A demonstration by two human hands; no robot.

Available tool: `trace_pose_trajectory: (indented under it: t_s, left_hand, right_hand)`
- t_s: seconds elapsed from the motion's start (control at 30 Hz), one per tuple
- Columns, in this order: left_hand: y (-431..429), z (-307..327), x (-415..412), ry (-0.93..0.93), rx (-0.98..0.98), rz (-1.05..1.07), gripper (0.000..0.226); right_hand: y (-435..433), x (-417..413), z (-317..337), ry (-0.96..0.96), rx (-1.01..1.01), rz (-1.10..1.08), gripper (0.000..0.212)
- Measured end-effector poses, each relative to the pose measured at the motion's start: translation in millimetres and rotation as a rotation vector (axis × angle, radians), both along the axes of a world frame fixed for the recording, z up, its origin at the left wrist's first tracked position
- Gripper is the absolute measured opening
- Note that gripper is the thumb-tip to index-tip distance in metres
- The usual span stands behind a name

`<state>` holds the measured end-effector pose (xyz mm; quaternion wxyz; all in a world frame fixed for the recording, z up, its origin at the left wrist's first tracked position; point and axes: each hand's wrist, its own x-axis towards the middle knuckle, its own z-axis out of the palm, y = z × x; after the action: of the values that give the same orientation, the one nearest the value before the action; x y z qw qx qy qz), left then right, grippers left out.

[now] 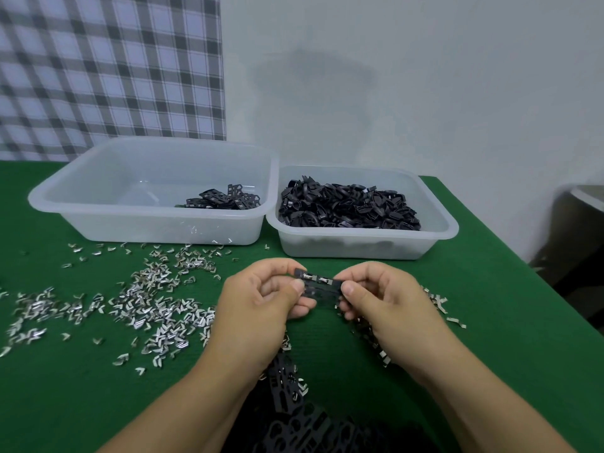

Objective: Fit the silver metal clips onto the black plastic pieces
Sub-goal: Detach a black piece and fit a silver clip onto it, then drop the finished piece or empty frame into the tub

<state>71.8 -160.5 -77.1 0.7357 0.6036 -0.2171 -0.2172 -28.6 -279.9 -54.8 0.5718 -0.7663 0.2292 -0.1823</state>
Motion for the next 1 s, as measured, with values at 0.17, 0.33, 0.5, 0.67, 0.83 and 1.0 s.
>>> trace_pose_trajectory:
  t_s: [0.17, 0.33, 0.5, 0.67, 0.83, 1.0]
  left_hand:
    - [0.3, 0.2, 0.5, 0.016, -0.017, 0.006, 0.023]
    - [0.9, 2.3, -0.4, 0.047, -0.054, 0.034, 0.017]
    - [2.8, 4.8, -1.6, 0.058, -0.054, 0.003, 0.016]
    - [2.6, 5.2, -0.6, 0.076, -0.047, 0.009, 0.018]
    - [3.9, 8.4, -0.4, 0.113, -0.038, 0.011, 0.025]
    - [3.4, 19.3, -3.1, 0.086, -0.014, 0.013, 0.017]
  right_hand:
    - [1.6, 3.9, 2.4, -0.030, -0.081, -0.040, 0.019]
    - [6.8, -0.6, 9.7, -0.086, -0.364, -0.147, 0.015]
    - [14.3, 26.8, 48.4, -0.329, -0.595, -0.222, 0.015]
    - [18.2, 109.9, 80.6, -0.316, -0.787, -0.110, 0.010]
    - [10.6, 151.9, 74.2, -0.012, -0.779, 0.064, 0.016]
    - [23.7, 97.3, 60.6, -0.191, -0.767, 0.005, 0.007]
